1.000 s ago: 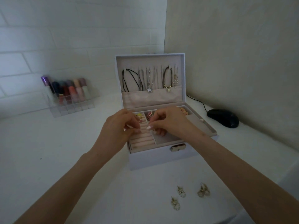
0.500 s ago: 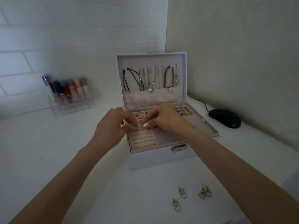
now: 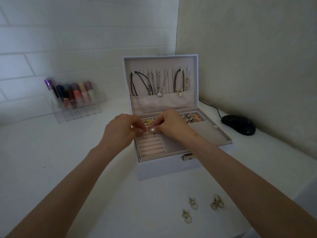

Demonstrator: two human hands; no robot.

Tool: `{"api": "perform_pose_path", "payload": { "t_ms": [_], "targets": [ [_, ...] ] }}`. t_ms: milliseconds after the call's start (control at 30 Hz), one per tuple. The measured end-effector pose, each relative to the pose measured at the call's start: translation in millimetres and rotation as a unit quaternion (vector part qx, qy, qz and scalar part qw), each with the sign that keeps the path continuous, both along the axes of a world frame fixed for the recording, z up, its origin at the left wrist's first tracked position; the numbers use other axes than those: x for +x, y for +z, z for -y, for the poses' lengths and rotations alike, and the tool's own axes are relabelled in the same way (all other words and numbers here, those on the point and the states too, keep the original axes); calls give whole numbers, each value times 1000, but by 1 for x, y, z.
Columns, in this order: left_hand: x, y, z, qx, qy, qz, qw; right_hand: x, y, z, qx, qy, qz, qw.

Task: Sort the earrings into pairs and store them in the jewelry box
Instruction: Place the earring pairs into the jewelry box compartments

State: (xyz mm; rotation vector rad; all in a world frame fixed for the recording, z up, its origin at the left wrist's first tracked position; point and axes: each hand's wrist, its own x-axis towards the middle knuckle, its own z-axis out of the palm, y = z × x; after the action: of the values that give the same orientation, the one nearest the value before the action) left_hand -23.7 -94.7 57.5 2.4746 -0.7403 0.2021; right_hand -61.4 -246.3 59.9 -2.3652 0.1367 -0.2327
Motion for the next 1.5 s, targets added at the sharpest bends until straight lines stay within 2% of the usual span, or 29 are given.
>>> {"api": "perform_pose_path", "payload": {
  "t_ms": [233,400,567,767,1067,1233,1433,1500],
  "targets": [
    [2,6,2,11,-33,-23,999,-3,5,0,27,6,-30,999],
    [5,8,3,9,-40,-40,998,-1,5,-3,0,-1,-40,999],
    [2,10,6,57,-18,-10,998,0,5,-4,-30,-13,-43,999],
    [1,14,6,60,-40,-55,996,2,8,-5,-52,-21,-63,996],
    [-5,9,12,122,-5,78,990,4,8,-7,-61,-27,-61,996],
    [-7,10,12,123,-10,88,989,0,8,-8,-48,-29,-45,997],
    [-7,4,14,132,-6,132,982,0,6,-12,-81,-37,-18,996],
    [-7,2,11,123,-9,142,982,-3,6,-10,-57,-21,-8,998]
  ]
}}
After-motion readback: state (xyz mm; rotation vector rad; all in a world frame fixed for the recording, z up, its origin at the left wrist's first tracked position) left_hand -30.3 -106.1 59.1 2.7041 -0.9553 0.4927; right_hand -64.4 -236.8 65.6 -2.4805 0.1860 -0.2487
